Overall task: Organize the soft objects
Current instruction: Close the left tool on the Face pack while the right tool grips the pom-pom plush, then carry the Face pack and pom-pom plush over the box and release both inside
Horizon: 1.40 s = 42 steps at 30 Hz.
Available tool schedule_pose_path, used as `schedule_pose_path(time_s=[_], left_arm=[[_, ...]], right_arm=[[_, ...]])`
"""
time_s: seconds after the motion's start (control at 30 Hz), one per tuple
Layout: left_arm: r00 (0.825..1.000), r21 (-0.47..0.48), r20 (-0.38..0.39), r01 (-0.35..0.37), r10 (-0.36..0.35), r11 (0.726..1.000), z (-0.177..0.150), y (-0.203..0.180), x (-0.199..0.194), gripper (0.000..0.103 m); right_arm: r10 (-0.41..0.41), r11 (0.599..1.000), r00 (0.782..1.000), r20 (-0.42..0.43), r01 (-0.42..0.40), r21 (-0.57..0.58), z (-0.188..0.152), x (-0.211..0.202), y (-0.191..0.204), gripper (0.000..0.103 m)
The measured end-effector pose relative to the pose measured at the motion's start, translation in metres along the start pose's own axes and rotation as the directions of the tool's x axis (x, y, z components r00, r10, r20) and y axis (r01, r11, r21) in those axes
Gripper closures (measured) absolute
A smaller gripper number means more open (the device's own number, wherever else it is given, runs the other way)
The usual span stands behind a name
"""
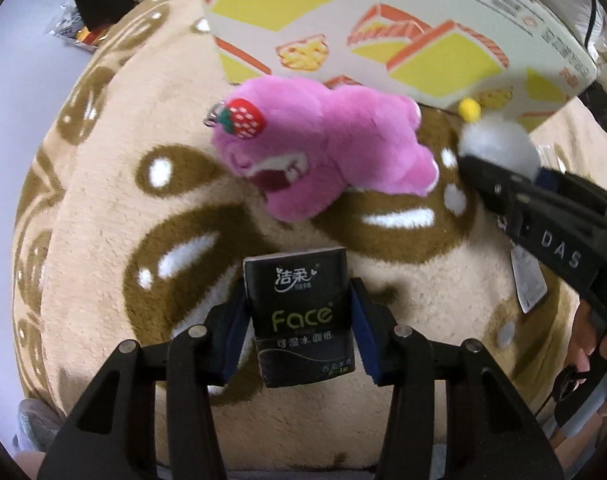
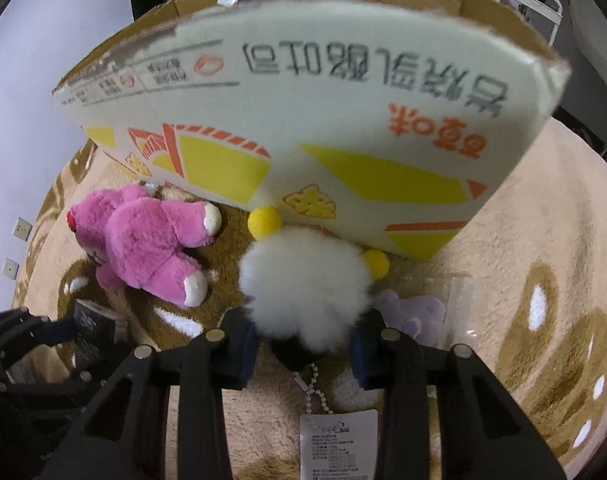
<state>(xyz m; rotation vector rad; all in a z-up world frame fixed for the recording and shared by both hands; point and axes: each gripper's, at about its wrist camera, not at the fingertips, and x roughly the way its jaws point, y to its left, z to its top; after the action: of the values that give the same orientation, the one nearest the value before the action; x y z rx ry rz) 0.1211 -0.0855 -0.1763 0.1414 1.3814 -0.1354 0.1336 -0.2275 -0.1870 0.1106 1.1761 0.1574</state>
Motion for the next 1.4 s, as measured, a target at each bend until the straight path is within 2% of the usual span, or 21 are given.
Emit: schedule_pose_path(time_s=[0.27,0.47,0.6,0.8,0.93,1.07,1.17,1.23,1.4], left_arm=[[0.999,-0.023,0.045,-0.016,0.017,1.0,-0.006,0.017,-0.014,0.057],[0.99,-0.009,0.142,-0.008,0.009,1.0,-0.002,0.03,-0.039,0.057],[0.975,-0.012,0.223,0.003,0.0,1.0,-0.005,0.025,-0.056,0.057],[0.93,-0.056,0.366,-0.024,0.042,0.998,-0.012,0.025,-0.076,0.057],[0.888,-0.091,0.457,-0.021,0.06,0.996,-0.014,0.033,-0.095,0.057],[0.867,-0.095,0.493,-0.033,0.075,0.995,-0.018,0.039,-0.104,0.057],[0.837,-0.083,0.538,-0.063,0.098,0.995,-0.019,0.042,-0.111,0.057],[0.814,-0.076,0.572,-0.067,0.099,0.995,-0.021,0.039,-0.121,0.057],[0.732,-0.111,0.665,-0.099,0.148,0.989,-0.026,0.037,-0.143,0.057]], right_arm=[[0.033,0.999,0.999,-0.037,-0.032,0.027,0.006,0.006,-0.003,0.063],[0.052,0.999,0.998,-0.022,-0.052,0.005,0.003,0.0,-0.006,0.065],[0.072,0.997,0.997,-0.005,-0.072,0.023,0.001,-0.01,-0.01,0.066],[0.089,0.995,0.995,0.051,-0.091,0.036,0.003,-0.037,-0.01,0.066],[0.104,0.993,0.99,0.091,-0.108,0.039,0.001,-0.058,-0.005,0.066],[0.101,0.993,0.981,0.166,-0.109,0.039,-0.006,-0.083,0.004,0.066],[0.099,0.994,0.969,0.226,-0.106,0.017,-0.008,-0.103,0.012,0.066],[0.111,0.993,0.958,0.265,-0.117,0.005,-0.008,-0.118,0.014,0.066],[0.14,0.99,0.925,0.353,-0.139,-0.029,-0.008,-0.152,0.023,0.066]])
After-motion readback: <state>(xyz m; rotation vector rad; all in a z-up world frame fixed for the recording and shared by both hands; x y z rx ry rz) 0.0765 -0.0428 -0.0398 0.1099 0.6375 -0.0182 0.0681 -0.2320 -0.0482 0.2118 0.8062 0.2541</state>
